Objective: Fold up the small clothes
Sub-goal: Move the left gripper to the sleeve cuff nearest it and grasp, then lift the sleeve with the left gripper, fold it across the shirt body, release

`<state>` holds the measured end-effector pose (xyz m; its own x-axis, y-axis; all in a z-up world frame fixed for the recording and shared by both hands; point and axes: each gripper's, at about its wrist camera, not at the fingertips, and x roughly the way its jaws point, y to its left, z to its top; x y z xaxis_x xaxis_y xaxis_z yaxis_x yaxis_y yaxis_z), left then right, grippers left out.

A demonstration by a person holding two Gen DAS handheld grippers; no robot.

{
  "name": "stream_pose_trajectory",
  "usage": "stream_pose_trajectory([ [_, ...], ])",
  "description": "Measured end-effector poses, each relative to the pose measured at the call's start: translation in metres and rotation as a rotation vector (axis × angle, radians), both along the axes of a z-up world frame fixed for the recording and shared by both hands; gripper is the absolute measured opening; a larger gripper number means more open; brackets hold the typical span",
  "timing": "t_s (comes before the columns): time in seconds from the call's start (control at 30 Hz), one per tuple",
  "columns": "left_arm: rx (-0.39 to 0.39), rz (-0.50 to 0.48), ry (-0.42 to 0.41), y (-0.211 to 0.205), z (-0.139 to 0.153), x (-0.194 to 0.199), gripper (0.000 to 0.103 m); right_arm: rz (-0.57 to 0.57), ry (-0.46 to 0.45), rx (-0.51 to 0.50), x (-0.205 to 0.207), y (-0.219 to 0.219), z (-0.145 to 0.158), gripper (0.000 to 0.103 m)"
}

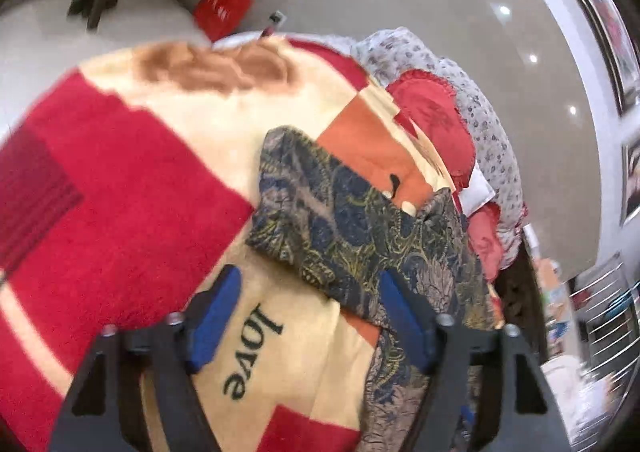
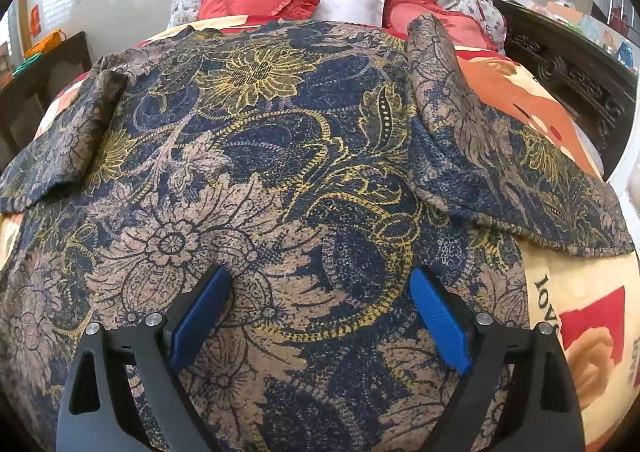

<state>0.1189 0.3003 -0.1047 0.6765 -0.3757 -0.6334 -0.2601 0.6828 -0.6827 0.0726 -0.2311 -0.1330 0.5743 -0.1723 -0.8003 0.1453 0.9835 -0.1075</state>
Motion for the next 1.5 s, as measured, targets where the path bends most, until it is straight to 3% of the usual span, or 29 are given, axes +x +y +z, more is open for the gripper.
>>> stream_pose_trajectory([
  [0.17, -0.122, 0.003, 0.002, 0.006, -0.008, 0.021, 0.072, 0.000, 0.001, -0.001, 0.000, 0.000, 0.000, 0.103],
  [0.3, -0.116, 0.041, 0.002, 0.010, -0.006, 0.033, 0.070, -0.001, 0.001, -0.004, 0.000, 0.000, 0.000, 0.103],
  [0.33, -0.090, 0.047, 0.008, 0.007, -0.004, 0.038, 0.061, 0.000, 0.001, -0.004, 0.000, 0.000, 0.000, 0.103],
  [0.37, -0.056, 0.052, 0.023, 0.006, -0.003, 0.041, 0.029, 0.000, 0.000, -0.003, 0.000, 0.000, 0.000, 0.103],
  [0.4, -0.024, 0.047, 0.052, 0.005, -0.003, 0.044, 0.010, -0.001, 0.000, -0.002, 0.000, 0.000, 0.000, 0.103],
  [0.43, 0.005, 0.045, 0.088, 0.004, -0.005, 0.047, 0.005, -0.001, 0.000, -0.002, 0.000, 0.001, -0.001, 0.103],
  [0.5, 0.046, 0.054, 0.095, 0.004, 0.003, 0.044, 0.004, -0.001, 0.000, -0.004, 0.000, 0.001, -0.001, 0.103],
  [0.6, 0.131, 0.100, -0.027, 0.020, 0.049, 0.029, 0.004, -0.001, 0.000, -0.002, 0.000, 0.001, -0.001, 0.103],
  [0.73, 0.271, 0.280, -0.205, 0.066, 0.122, 0.000, 0.004, -0.001, 0.001, -0.009, 0.001, 0.003, 0.000, 0.103],
  [0.83, 0.288, 0.301, -0.269, 0.079, 0.150, -0.010, 0.004, -0.002, 0.001, -0.011, 0.001, 0.003, 0.000, 0.103],
  [0.97, 0.260, 0.198, -0.340, 0.054, 0.165, -0.005, 0.004, -0.002, 0.002, -0.013, 0.002, 0.003, 0.000, 0.103],
  [1.1, 0.198, -0.051, -0.391, -0.025, 0.164, 0.017, 0.004, -0.003, 0.002, -0.011, 0.002, 0.003, 0.000, 0.103],
  [1.33, 0.109, -0.532, -0.438, -0.250, 0.147, 0.036, 0.004, -0.029, -0.021, 0.121, -0.017, -0.018, 0.010, 0.103],
  [1.5, 0.052, -0.722, -0.337, -0.374, 0.093, 0.031, 0.004, -0.060, -0.042, 0.217, -0.035, -0.040, 0.014, 0.103],
])
